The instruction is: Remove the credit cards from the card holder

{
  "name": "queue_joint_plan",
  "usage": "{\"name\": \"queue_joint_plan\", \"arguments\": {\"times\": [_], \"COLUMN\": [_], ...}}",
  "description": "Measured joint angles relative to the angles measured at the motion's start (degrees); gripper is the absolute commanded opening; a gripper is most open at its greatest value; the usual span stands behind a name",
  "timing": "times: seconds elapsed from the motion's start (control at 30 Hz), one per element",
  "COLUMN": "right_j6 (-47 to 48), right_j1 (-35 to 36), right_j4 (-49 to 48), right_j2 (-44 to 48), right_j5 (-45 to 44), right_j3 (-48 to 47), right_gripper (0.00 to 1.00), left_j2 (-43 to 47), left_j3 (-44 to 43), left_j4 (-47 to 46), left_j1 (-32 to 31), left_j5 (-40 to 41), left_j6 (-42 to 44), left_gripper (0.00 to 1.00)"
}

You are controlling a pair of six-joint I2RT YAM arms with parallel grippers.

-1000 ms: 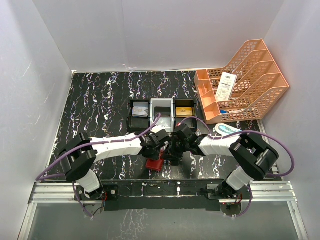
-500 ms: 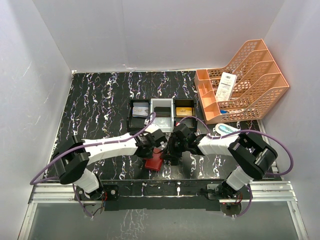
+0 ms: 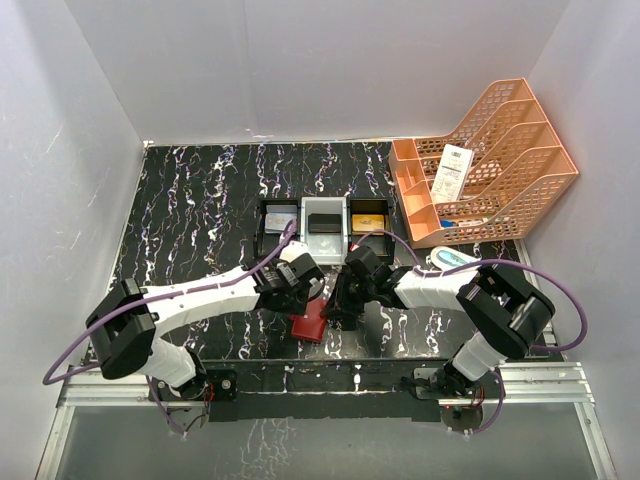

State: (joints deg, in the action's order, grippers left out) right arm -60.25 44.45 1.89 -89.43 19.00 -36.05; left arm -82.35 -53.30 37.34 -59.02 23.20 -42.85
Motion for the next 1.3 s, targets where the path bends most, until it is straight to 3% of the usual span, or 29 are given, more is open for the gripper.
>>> {"name": "queue_joint_plan", "arguments": {"times": [0.53, 1.07, 1.3], "right_j6": [0.37, 0.37, 0.37], "right_j1": [-0.22, -0.33, -0.33], "right_j4": [0.57, 0.68, 0.63], "right_j2": [-0.22, -0.68, -0.70], "right_j5": [0.35, 1.16, 1.22], "right_j3": [-0.28, -0.55, -0.55], "right_gripper": [0.12, 0.13, 0.13], "left_j2": [-3.63, -6.03, -5.09], "left_j3": [-0.26, -0.04, 0.87], "left_j4": [-4.94, 0.22, -1.53], "left_j1": [-0.02, 0.00, 0.00], "left_j5": [-7.23, -0.20, 0.11], "left_j6": [4.11, 1.70, 1.36], "left_gripper": [0.60, 0.42, 0.28]}}
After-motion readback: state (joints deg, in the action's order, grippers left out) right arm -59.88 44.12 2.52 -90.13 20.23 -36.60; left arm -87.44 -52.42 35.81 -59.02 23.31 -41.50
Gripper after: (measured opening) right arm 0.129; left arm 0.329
